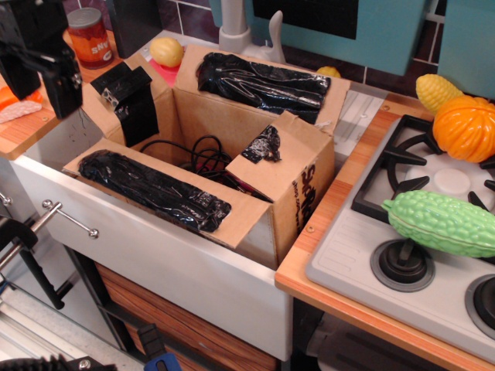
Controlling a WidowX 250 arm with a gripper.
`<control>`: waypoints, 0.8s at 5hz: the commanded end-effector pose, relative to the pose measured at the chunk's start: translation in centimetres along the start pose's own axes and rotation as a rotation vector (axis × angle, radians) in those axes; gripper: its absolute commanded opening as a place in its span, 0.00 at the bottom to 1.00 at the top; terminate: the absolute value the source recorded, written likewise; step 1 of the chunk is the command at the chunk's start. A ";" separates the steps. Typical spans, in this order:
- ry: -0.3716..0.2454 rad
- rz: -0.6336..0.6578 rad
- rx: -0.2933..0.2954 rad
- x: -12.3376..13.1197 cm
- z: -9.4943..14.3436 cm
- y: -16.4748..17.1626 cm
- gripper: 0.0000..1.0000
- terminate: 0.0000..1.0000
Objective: Close small4fbox flaps
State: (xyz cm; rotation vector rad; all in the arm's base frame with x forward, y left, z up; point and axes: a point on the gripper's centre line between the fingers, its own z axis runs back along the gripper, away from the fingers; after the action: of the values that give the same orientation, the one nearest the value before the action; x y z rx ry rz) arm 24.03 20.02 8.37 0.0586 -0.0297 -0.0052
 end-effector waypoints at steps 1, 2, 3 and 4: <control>-0.042 -0.101 -0.013 2.3 0.7 2.6 1.00 0.00; -0.043 -0.133 -0.042 4.4 1.1 3.2 1.00 0.00; -0.051 -0.140 -0.077 6.1 1.1 3.5 1.00 0.00; -0.051 -0.120 -0.161 7.1 0.5 3.4 1.00 0.00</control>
State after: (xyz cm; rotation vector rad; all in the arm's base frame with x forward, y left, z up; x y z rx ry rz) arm 30.64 22.42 7.03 -0.1707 -0.0284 -0.1070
